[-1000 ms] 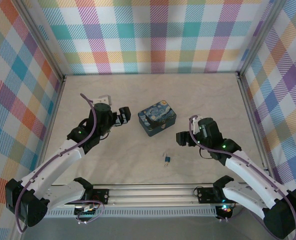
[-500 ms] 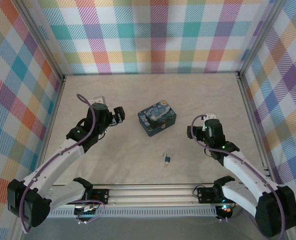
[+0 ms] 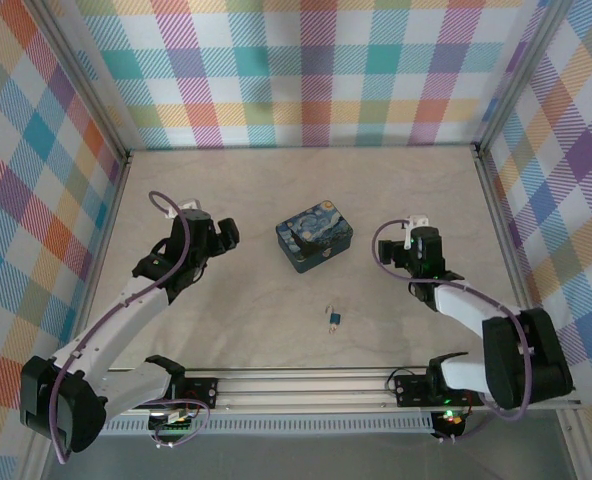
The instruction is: Unlock a padlock with a key
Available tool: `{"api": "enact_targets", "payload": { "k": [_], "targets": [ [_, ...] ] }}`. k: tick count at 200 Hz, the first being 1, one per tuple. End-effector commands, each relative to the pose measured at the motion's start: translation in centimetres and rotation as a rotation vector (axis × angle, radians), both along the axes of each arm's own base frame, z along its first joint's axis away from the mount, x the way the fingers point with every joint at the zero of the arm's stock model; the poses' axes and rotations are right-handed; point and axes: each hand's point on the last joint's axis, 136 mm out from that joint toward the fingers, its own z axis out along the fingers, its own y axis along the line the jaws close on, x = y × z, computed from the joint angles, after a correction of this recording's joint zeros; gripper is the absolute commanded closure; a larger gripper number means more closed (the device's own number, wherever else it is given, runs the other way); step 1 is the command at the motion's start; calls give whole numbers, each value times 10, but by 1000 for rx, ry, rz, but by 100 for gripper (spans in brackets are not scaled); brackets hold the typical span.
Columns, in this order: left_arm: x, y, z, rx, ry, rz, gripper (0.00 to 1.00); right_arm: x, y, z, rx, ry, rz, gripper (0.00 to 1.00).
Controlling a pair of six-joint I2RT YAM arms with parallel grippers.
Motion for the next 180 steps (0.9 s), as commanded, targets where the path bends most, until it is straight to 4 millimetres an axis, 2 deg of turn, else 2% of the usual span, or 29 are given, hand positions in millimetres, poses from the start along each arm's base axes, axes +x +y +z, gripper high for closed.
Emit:
{"api": "enact_targets", "payload": {
  "k": [1,19,29,38,59,122,134,147,154,180],
  "targets": [
    [0,9,-11,30,32,31,0,15,10,15,12,-107,69,0],
    [1,9,-17,40,50,31,0,21,16,21,3,-168,115,0],
    [1,10,-20,47,58,34,0,21,17,18,-27,-165,142,0],
    [1,11,-21,51,61,38,0,26,18,25,-48,-207,156,0],
    [2,14,-20,56,59,58,0,29,17,22,-71,-247,171,0],
    [7,24,-9,71,24,102,0,27,-8,20,13,-273,99,0],
    [7,27,-7,76,14,115,0,27,-12,17,73,-274,84,0],
    [8,30,-4,87,2,129,0,30,-19,6,99,-257,65,0],
    [7,32,-4,94,0,136,0,35,-20,9,105,-278,63,0],
    [7,42,-2,134,-21,172,0,42,-29,2,168,-185,50,0]
  ]
}}
